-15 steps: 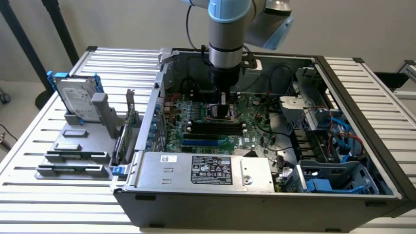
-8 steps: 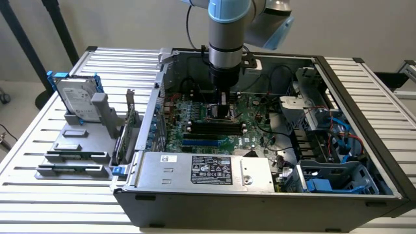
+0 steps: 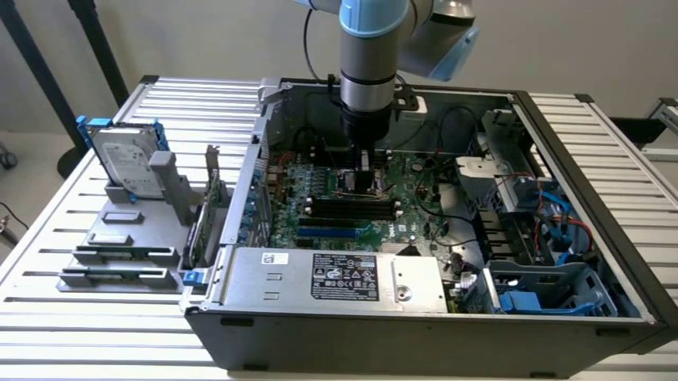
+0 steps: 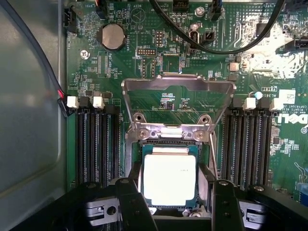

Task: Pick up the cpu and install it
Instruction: 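Place the cpu into insertion slot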

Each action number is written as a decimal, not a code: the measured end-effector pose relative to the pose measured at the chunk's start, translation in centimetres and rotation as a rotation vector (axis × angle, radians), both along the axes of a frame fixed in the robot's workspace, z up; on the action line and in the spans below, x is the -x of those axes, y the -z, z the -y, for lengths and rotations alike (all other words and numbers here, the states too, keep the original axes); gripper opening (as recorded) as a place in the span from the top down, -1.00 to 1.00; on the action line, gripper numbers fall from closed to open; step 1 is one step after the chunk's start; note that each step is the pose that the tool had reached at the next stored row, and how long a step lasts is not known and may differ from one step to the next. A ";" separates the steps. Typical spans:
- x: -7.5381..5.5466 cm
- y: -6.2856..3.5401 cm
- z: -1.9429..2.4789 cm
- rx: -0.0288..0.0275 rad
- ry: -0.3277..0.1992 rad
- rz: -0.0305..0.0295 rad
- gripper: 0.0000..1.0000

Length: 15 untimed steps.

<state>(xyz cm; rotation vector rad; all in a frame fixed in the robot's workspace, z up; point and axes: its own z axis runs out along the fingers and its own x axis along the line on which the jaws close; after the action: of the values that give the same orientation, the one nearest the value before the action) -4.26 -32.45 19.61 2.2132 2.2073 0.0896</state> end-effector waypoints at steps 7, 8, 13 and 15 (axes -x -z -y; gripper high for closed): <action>0.0 0.03 0.00 0.0001 -0.004 -0.0001 -0.09; 0.0 0.05 -0.02 -0.0010 -0.005 0.0002 -0.09; 0.0 0.04 0.00 -0.0001 -0.005 0.0000 -0.37; 0.0 0.04 0.00 -0.0001 -0.006 0.0000 -0.37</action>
<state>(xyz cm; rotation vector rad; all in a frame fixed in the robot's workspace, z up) -4.26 -32.45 19.57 2.2071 2.2136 0.0898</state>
